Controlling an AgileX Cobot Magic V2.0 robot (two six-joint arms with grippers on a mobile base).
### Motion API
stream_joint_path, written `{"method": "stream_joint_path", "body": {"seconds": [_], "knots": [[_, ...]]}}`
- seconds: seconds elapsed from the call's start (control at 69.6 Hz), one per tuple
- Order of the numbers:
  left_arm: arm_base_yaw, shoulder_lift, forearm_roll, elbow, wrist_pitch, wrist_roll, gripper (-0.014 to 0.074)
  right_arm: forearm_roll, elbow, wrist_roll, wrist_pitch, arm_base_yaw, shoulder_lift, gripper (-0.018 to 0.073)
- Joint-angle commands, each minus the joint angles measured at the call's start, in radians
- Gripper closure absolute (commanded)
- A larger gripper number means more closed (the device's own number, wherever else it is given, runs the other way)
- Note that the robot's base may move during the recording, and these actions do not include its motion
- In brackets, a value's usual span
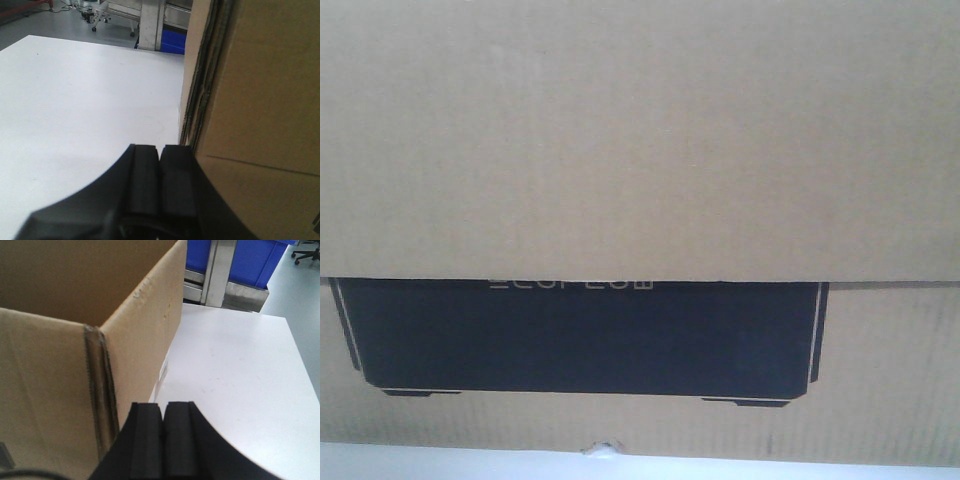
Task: Grab box from left shelf to table start
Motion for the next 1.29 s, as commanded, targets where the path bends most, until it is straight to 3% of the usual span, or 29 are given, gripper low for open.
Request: {"method": "stream_joint_path", "body": {"seconds": [0.0, 0.172, 0.359, 0.69, 0.934, 1.279], "knots": [[0.001, -0.019, -0.007, -0.003, -0.094, -0.002, 0.0696, -0.025, 0.033, 0.005, -0.177, 0.0, -0.003, 0.0499], [0.001, -0.019, -0.007, -0.003, -0.094, -0.002, 0.0696, -0.097, 0.194, 0.093, -0.389, 0.0, -0.096, 0.0499], [0.001, -0.016, -0.007, -0.003, -0.095, -0.002, 0.0696, -0.098, 0.361, 0.099, -0.504, -0.004, -0.178, 0.0499], [0.001, -0.016, -0.007, -0.003, -0.095, -0.002, 0.0696, -0.098, 0.358, 0.099, -0.448, -0.009, -0.181, 0.0499], [0.001, -0.016, -0.007, -0.003, -0.095, -0.002, 0.0696, -0.092, 0.358, 0.148, -0.437, -0.101, -0.181, 0.0499], [0.001, -0.016, -0.007, -0.003, -0.095, -0.002, 0.0696, -0.092, 0.358, 0.159, -0.43, -0.103, -0.181, 0.0499]]}}
